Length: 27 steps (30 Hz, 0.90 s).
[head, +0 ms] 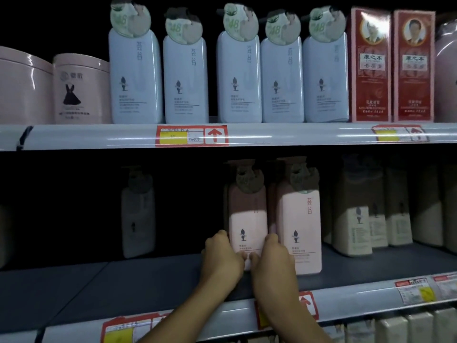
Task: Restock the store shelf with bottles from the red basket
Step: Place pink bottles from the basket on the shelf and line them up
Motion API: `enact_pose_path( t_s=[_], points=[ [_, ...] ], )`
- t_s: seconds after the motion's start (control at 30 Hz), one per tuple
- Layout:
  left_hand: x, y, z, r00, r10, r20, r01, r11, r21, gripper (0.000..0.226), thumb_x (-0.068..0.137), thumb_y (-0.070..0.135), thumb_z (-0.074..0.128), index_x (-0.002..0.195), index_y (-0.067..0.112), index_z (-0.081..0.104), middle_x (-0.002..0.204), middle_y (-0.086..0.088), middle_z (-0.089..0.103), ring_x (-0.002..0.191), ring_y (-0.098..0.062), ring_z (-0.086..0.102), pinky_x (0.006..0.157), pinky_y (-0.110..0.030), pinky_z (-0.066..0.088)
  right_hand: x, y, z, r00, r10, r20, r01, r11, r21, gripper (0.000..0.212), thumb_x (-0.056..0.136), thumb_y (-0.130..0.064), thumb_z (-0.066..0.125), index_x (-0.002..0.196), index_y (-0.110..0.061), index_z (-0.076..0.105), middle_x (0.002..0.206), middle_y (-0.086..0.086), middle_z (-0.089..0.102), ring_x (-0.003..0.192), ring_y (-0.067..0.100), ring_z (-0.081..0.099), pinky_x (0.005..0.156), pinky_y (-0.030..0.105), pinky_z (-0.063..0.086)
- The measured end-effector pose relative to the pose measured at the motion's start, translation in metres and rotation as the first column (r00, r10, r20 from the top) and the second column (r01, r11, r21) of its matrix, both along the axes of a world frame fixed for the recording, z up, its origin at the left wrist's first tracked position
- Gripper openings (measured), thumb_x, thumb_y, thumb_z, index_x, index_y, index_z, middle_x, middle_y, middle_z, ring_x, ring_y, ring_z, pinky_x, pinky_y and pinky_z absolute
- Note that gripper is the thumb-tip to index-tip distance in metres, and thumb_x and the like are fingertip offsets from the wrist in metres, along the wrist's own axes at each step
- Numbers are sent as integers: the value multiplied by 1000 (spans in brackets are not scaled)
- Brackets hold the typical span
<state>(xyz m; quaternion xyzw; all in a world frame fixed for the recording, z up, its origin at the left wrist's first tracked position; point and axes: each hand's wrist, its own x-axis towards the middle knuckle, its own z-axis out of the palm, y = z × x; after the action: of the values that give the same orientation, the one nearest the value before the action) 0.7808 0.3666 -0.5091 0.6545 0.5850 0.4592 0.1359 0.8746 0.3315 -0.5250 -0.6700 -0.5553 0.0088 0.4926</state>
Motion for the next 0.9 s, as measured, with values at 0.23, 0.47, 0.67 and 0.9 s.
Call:
enact_pose_path(
  t_s=[0.23,0.47,0.67,0.9],
  points=[
    [1,-1,-6,999,28,20,-28,1000,6,34,82,14,76,113,11,62,114,-10,70,104,-26,68,88,-39,57,4,-1,-2,998,43,-43,-42,998,38,37,94,-24,66,126,-18,48,112,5,69,104,23,65,85,33,53],
    [-3,-5,-2,998,27,51,-25,999,-33,40,83,16,76,119,11,59,120,-10,68,107,-27,67,89,-40,58,5,0,-6,995,70,-77,-61,992,113,24,95,-29,64,115,-18,57,102,5,72,96,23,69,81,33,55],
    [-21,-31,14,995,-18,96,13,998,54,61,84,23,77,139,13,51,126,-8,65,108,-21,65,90,-32,55,1,-20,-11,997,79,-18,-69,945,320,27,97,-30,58,119,-15,65,101,5,75,92,22,70,77,31,54],
    [-58,-115,-22,950,-194,246,155,973,171,26,84,6,68,104,21,64,86,2,74,75,-13,71,70,-35,61,-34,-98,-45,939,320,125,-342,833,435,13,97,-17,61,108,-13,66,102,0,69,95,12,63,84,27,51]
  ],
)
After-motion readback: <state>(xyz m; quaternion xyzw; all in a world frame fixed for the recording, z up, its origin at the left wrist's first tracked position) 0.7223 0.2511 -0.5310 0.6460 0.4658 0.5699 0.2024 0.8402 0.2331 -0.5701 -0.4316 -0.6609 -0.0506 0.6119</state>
